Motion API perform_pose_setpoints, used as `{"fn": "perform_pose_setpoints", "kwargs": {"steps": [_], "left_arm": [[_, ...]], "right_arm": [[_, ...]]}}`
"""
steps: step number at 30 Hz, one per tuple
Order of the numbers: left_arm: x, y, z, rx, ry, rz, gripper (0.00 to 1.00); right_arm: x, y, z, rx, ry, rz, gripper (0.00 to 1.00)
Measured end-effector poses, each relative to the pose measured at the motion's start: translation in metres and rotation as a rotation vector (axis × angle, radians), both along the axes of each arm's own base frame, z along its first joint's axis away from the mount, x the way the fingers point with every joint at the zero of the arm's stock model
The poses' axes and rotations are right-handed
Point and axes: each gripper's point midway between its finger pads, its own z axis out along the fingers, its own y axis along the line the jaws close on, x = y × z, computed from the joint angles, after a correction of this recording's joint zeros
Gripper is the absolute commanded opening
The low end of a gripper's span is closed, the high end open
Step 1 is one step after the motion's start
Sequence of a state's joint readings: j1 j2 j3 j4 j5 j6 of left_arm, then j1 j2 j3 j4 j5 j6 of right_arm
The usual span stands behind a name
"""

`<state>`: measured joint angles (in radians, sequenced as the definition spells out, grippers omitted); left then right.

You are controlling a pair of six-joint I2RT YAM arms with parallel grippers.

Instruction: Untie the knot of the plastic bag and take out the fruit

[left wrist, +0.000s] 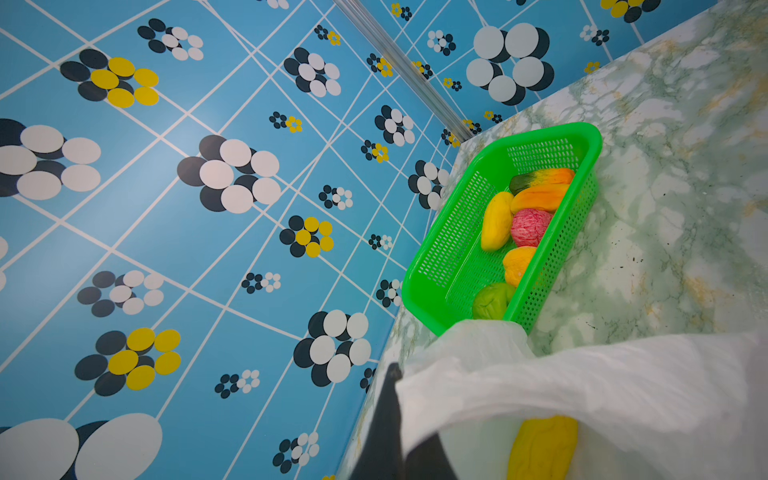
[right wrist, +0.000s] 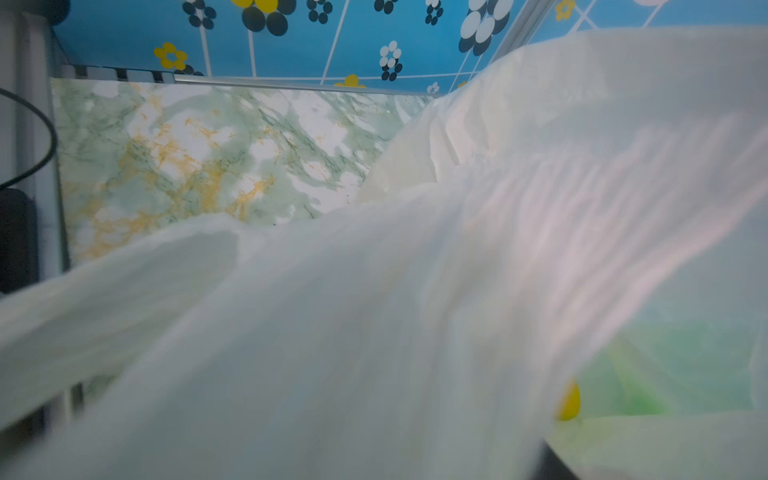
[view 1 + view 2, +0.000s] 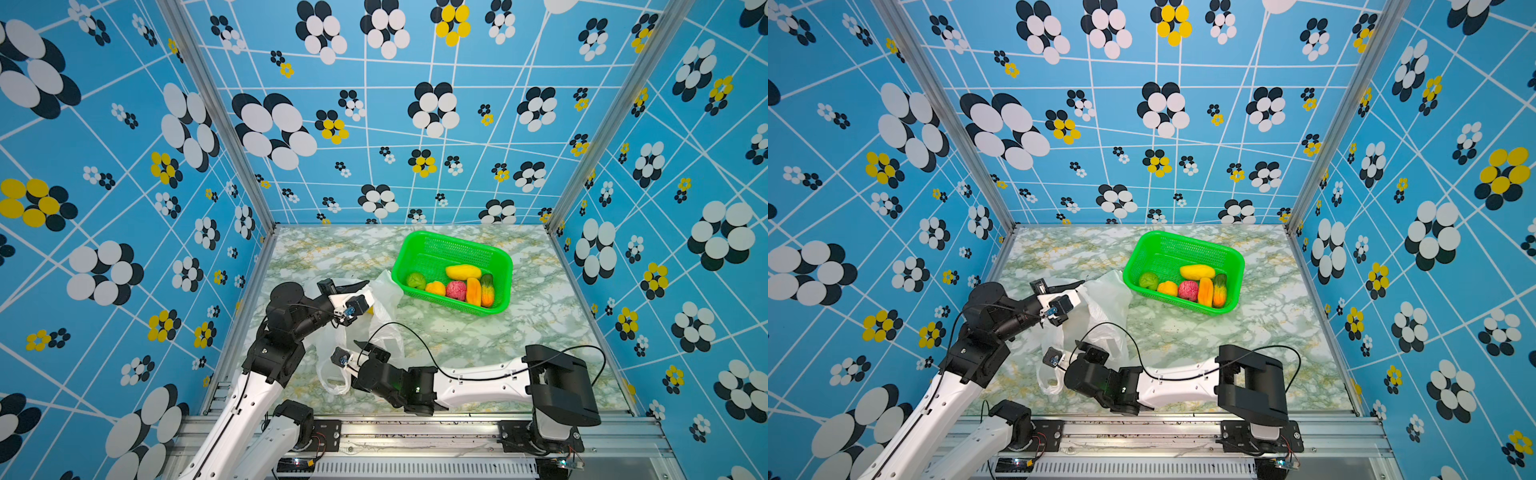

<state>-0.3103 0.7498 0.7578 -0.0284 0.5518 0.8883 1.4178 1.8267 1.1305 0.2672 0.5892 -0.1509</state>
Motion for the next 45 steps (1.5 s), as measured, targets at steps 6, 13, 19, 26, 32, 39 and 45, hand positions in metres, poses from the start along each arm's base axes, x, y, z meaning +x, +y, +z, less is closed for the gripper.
{"fn": "perform_pose_setpoints", "kwargs": {"steps": [6, 13, 19, 26, 32, 39, 45], "left_arm": [[-0.014, -0.006, 0.000, 0.001, -0.036, -0.064, 0.00], [-0.024, -0.010, 0.001, -0.002, -0.066, -0.113, 0.00], [-0.025, -0.010, 0.003, -0.005, -0.076, -0.115, 0.00], [-0.017, -0.007, 0.002, -0.009, -0.064, -0.080, 0.00], [-0.009, -0.004, -0.003, -0.008, -0.041, -0.046, 0.00], [-0.008, -0.004, -0.003, -0.007, -0.042, -0.040, 0.00], [-0.009, -0.005, -0.003, -0.008, -0.042, -0.047, 0.00]], "right_arm": [[0.035, -0.009, -0.012, -0.006, 0.055, -0.107, 0.76], [0.044, 0.004, -0.017, 0.004, 0.105, -0.147, 0.81], [0.029, 0.002, -0.031, 0.071, 0.182, -0.092, 0.86], [0.014, -0.028, -0.030, 0.194, 0.252, -0.043, 0.94], [0.027, -0.035, -0.002, 0.351, 0.271, -0.082, 0.88], [0.060, -0.041, -0.004, 0.368, 0.318, -0.187, 0.62], [0.067, 0.001, -0.010, 0.351, 0.391, -0.181, 0.75]]}}
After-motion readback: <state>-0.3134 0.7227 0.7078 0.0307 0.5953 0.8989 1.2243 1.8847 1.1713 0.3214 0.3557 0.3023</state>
